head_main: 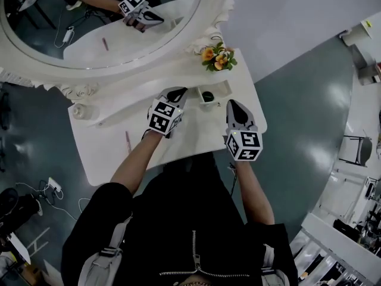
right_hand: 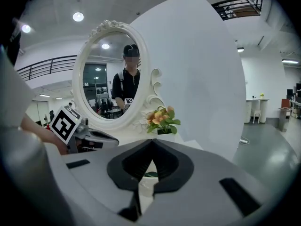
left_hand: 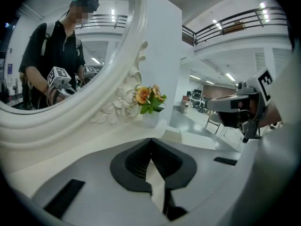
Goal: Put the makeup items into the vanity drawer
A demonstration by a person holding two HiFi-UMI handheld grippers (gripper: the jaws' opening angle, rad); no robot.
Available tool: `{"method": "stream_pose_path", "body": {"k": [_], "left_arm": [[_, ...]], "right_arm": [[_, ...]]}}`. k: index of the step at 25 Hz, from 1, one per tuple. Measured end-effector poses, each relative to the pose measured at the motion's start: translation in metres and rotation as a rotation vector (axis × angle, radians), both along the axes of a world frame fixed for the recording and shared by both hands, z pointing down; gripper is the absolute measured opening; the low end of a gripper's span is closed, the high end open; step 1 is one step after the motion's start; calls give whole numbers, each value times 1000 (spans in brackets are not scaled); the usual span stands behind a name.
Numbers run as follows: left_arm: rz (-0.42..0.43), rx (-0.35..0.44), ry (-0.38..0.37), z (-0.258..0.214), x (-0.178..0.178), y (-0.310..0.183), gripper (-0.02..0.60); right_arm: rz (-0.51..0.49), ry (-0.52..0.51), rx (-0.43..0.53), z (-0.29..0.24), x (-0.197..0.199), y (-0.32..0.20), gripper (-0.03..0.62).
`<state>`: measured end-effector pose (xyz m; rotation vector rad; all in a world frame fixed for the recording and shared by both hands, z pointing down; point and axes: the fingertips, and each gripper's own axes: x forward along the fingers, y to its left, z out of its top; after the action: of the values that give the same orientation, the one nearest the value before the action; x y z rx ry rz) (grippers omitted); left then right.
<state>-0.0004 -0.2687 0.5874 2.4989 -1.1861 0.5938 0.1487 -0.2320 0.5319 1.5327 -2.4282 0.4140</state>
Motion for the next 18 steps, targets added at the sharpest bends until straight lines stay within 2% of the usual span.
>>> {"method": "stream_pose_path", "body": {"k": [5,14,18], "left_arm": [[-102,26,-2,-14,-58,19,20],[-334,81,-12,-38,-173,63,21],[-403,87,-12,-40,-207,81,21]], "right_arm": [[-89,-5,27,-7,-47,0,6],[-247,-22,69,-23,-132,-1,6],[-308,-20,73,-23,-163,3,6]]}}
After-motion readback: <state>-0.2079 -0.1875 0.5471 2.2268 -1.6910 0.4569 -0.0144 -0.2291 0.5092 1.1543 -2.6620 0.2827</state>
